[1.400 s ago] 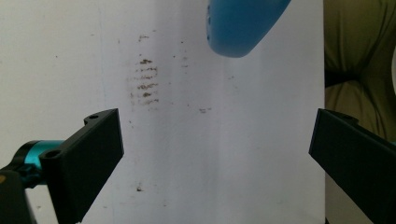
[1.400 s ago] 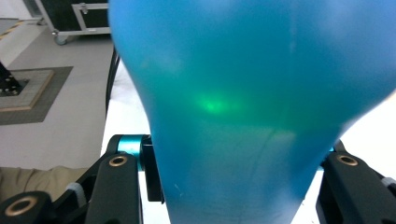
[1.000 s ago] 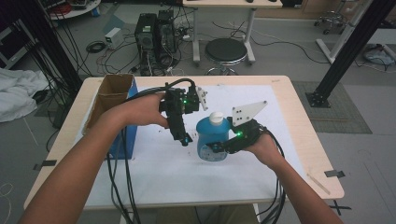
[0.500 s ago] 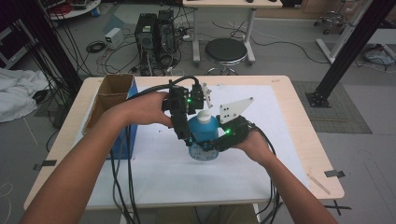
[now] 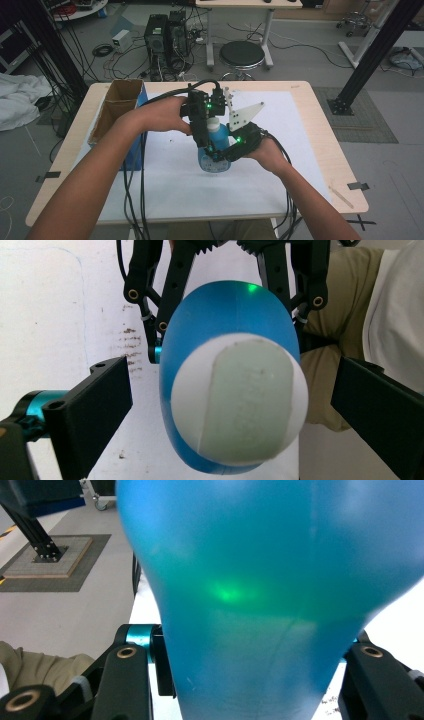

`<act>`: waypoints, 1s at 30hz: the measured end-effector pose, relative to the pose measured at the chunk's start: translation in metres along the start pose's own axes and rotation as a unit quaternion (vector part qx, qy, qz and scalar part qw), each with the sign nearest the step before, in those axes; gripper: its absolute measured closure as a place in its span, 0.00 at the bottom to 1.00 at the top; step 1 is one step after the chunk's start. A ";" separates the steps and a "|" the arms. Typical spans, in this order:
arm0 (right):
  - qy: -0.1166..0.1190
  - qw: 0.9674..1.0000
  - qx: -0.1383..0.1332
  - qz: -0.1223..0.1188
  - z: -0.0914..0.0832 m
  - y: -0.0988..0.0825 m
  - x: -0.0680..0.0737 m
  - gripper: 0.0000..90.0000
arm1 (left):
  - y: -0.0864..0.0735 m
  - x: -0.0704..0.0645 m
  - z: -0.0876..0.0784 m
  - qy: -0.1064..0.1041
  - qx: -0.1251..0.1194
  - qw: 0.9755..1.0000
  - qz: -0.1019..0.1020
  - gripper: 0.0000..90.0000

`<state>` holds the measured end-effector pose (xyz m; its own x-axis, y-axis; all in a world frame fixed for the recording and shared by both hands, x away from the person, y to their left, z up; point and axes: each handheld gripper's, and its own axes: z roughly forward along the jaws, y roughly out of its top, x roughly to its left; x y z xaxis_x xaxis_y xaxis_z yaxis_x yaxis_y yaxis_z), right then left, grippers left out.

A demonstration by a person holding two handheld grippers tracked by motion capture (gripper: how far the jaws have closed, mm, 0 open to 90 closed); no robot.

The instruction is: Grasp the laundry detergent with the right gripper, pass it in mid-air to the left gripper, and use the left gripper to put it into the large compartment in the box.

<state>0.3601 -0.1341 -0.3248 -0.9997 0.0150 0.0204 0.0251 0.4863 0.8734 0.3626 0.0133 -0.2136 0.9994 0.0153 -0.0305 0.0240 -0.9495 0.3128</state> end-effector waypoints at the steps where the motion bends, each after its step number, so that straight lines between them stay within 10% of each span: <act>1: 0.000 1.000 0.001 0.003 0.000 0.000 0.000 0.51 | 0.001 0.001 0.001 0.002 0.002 1.000 0.000 0.03; 30: -0.004 1.000 0.001 0.000 -0.003 0.001 0.002 0.51 | 0.004 0.004 0.009 0.001 0.009 1.000 0.020 0.18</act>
<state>0.3585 -0.1364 -0.3219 -0.9996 0.0224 0.0165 0.0253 0.4873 0.8728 0.3662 0.0073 -0.2208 0.9996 -0.0225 -0.0162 -0.0167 -0.9552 0.2956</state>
